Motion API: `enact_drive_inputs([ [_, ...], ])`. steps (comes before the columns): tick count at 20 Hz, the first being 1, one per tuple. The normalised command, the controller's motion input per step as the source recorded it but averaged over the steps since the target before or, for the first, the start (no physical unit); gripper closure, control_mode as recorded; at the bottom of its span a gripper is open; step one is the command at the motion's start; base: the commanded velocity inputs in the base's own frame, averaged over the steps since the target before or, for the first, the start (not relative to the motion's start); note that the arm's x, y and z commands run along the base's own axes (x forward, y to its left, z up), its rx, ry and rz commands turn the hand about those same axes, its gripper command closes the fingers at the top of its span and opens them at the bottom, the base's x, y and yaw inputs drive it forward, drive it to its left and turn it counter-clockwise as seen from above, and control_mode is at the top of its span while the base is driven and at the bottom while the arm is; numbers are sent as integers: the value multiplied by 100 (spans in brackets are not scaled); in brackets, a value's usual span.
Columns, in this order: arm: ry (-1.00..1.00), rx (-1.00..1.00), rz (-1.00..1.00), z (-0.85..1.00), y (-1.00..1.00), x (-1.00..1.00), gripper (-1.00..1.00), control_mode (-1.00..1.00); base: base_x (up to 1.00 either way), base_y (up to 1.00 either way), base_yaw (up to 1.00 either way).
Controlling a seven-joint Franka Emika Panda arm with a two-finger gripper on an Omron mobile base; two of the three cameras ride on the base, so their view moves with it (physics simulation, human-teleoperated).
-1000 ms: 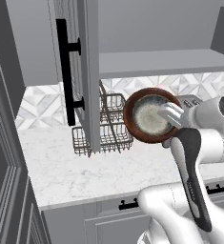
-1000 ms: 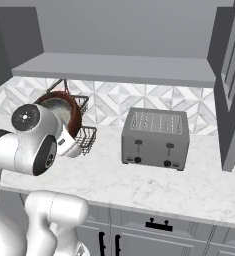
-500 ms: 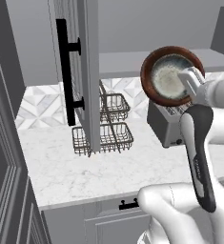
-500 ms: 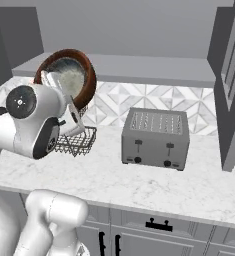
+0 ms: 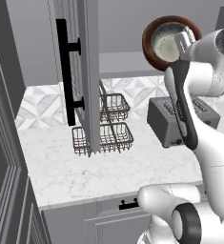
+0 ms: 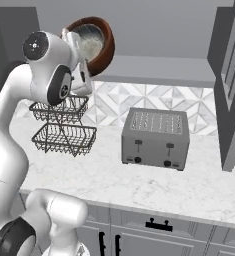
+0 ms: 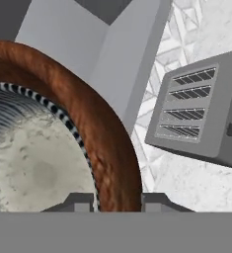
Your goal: Pick up the bowls on the counter and stack them on top of one another in the open cabinet. Place the smaller bowl on top of the larger bowl.
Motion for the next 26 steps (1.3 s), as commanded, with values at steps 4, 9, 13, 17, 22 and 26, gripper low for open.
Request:
enact_drive_inputs([
  [4,23,14,0,0,-27,39,100,-100,0,0,0],
  [9,12,15,0,0,-15,7,100,-100,0,0,0],
  [13,-1,0,0,-34,0,9,100,-100,0,0,0],
  [17,0,0,0,-37,0,21,100,-100,0,0,0],
  [22,-2,0,0,-11,0,55,100,-100,0,0,0],
  [26,0,0,0,-1,0,73,100,-100,0,0,0],
])
